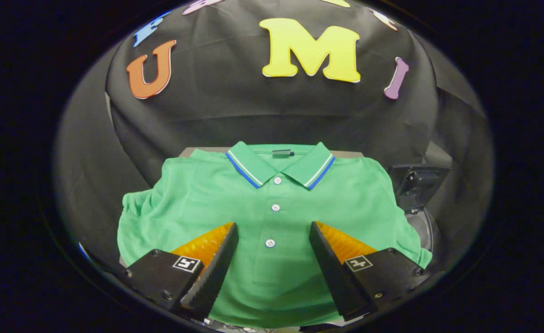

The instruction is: Put the clothes into the washing machine and then close the washing machine lid.

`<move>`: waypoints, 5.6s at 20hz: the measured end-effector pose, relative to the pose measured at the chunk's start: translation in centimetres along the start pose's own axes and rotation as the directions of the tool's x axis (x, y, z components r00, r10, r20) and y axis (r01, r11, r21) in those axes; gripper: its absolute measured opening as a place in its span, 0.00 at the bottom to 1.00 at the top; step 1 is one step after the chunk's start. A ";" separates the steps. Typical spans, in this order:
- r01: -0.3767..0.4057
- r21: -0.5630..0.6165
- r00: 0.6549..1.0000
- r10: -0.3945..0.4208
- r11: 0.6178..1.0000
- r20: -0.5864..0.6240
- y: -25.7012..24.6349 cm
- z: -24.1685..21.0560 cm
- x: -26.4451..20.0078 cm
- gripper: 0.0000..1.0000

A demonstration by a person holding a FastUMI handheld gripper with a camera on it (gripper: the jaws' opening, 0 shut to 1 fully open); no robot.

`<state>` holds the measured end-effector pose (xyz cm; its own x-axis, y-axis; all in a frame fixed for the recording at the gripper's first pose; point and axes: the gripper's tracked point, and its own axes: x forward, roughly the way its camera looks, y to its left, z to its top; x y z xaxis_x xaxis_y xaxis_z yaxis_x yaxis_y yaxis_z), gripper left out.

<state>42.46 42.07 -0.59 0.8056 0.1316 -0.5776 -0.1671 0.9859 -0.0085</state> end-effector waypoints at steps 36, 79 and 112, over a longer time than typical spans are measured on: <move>-0.188 0.026 0.838 0.146 0.982 0.525 -28.7 9.0 -26.0 0.06; 0.130 0.177 0.959 -0.078 0.976 -0.273 -41.6 -16.1 15.9 0.08; 0.008 -0.012 0.963 -0.005 1.000 0.269 -39.9 6.4 1.1 0.64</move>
<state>53.66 3.53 4.27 0.9295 0.1500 -0.3370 -0.1676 0.9856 -0.0235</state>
